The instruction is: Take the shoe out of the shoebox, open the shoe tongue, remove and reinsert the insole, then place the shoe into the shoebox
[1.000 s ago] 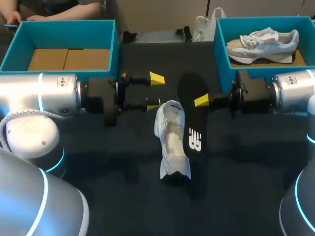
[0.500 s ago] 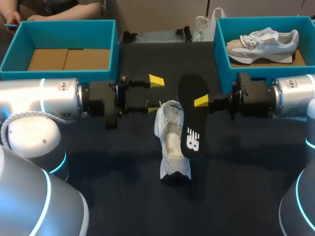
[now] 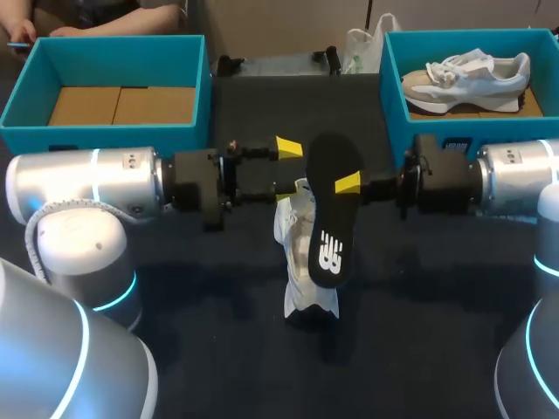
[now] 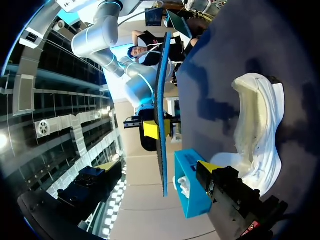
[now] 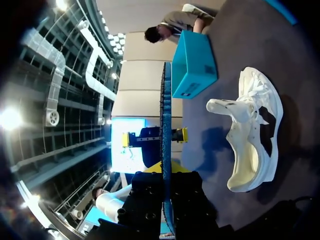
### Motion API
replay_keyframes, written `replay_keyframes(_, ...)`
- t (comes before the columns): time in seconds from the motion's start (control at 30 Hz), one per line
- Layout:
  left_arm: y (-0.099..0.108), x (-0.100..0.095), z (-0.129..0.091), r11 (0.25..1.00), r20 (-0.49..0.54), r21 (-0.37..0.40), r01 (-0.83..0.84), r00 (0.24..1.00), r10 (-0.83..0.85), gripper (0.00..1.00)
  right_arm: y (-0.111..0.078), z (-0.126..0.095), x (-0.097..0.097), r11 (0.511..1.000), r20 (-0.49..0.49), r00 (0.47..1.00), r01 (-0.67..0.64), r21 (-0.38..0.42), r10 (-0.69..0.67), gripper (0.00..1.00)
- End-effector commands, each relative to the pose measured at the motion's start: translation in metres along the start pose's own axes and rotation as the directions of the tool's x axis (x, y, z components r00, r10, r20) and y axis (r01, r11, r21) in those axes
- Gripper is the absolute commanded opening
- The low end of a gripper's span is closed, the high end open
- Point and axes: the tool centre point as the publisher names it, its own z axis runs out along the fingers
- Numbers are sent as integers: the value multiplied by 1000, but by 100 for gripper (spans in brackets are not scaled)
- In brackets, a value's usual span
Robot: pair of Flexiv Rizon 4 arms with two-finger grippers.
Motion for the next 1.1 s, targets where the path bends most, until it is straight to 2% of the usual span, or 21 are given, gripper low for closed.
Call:
replay_keyframes(0.03,0,5,16,1000,20,-14,4,1000,-4,99,-2,10,-2,1000,-5,1000,1,-5,-1,0)
replay_keyframes(0.13,0,7,22,1000,27,-19,12,1000,-12,89,-3,14,-1,1000,-9,1000,0,1,0,0)
replay_keyframes(0.4,-6,10,32,1000,40,-21,23,999,-22,77,-5,23,-2,1000,-6,1000,-7,14,7,0)
replay_keyframes(0.57,-6,12,36,999,49,-38,33,998,-31,49,-5,27,-2,1000,-11,1000,-4,18,4,0)
replay_keyframes(0.73,-8,12,40,999,49,-36,34,998,-33,43,-5,27,-2,1000,-13,1000,0,15,1,0)
replay_keyframes(0.87,-11,13,39,999,51,-34,39,998,-38,43,-5,25,-3,1000,-8,1000,-2,0,2,0)
replay_keyframes(0.93,-12,14,39,999,51,-31,45,998,-43,36,-5,25,-4,1000,-8,1000,-3,-1,3,0)
replay_keyframes(1.07,-13,14,39,998,53,-36,51,997,-49,28,-4,26,-4,1000,-8,1000,-2,2,2,0)
replay_keyframes(1.1,-13,15,39,998,54,-37,52,997,-50,23,-3,26,-4,1000,-8,1000,-2,3,2,0)
